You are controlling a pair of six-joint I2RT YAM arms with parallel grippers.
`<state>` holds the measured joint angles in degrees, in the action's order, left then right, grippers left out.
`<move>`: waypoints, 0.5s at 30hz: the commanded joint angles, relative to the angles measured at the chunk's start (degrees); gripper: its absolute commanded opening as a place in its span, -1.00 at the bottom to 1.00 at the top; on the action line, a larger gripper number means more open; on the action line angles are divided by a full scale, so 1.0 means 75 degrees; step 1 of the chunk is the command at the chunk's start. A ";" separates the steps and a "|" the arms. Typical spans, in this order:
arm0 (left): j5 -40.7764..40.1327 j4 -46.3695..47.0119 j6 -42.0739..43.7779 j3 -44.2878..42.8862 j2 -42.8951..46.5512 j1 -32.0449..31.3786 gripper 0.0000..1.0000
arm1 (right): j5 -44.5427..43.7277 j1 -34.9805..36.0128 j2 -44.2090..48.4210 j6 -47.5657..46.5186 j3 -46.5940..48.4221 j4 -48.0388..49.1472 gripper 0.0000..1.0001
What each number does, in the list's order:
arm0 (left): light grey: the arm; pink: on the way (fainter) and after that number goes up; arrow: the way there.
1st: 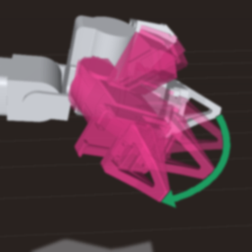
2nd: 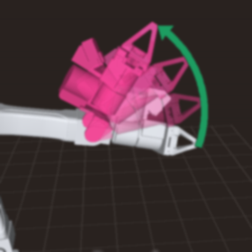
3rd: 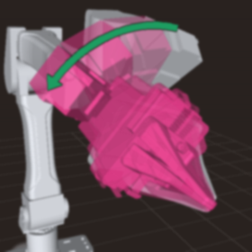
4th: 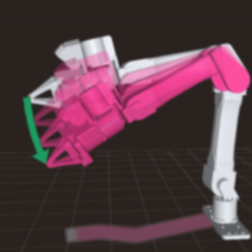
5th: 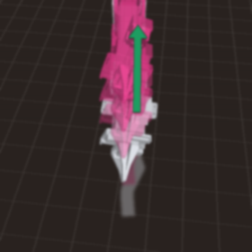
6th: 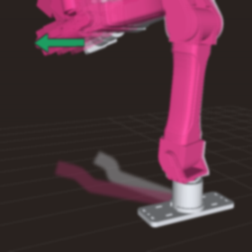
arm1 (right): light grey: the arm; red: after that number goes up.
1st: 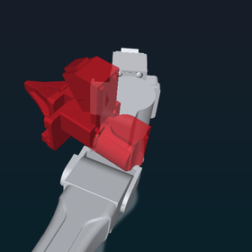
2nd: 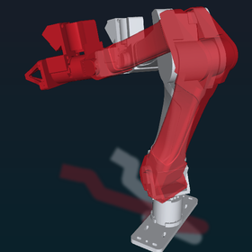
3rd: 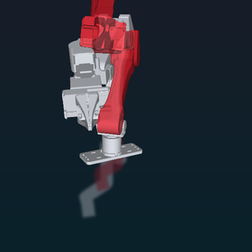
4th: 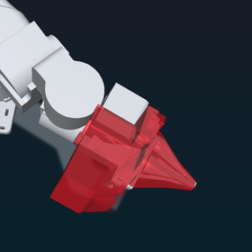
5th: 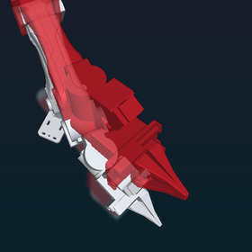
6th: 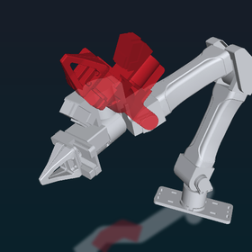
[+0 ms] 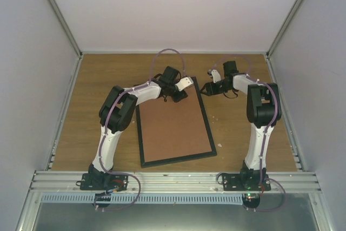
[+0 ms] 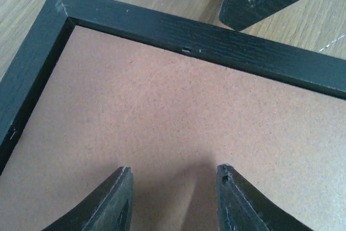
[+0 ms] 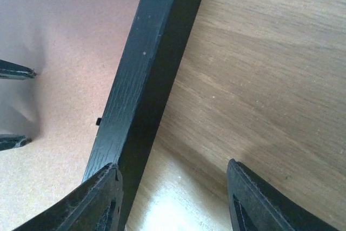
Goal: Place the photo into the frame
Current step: Install the photo frame at the center of the board.
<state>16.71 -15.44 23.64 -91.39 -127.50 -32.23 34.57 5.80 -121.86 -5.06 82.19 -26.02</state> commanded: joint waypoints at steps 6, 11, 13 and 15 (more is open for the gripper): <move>-0.0922 -0.1505 0.0437 0.0590 -0.0507 0.0024 -0.14 | 0.0390 0.0182 0.0219 0.0042 -0.0431 -0.0184 0.15; -0.0067 -0.1559 0.0094 0.0174 -0.0050 0.0043 0.09 | 0.0522 0.0216 0.0283 0.0099 -0.0502 0.0048 0.23; 0.0133 -0.1544 -0.0014 0.0025 0.0120 0.0059 0.18 | 0.0460 0.0257 0.0300 0.0095 -0.0462 0.0153 0.27; 0.0408 -0.1542 -0.0219 -0.0068 0.0290 0.0177 0.22 | 0.0316 0.0307 0.0299 0.0102 -0.0356 0.0143 0.26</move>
<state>17.08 -17.76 23.81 -91.88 -126.65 -31.97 38.17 7.20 -120.62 -4.99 79.70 -24.84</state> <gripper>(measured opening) 0.594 0.631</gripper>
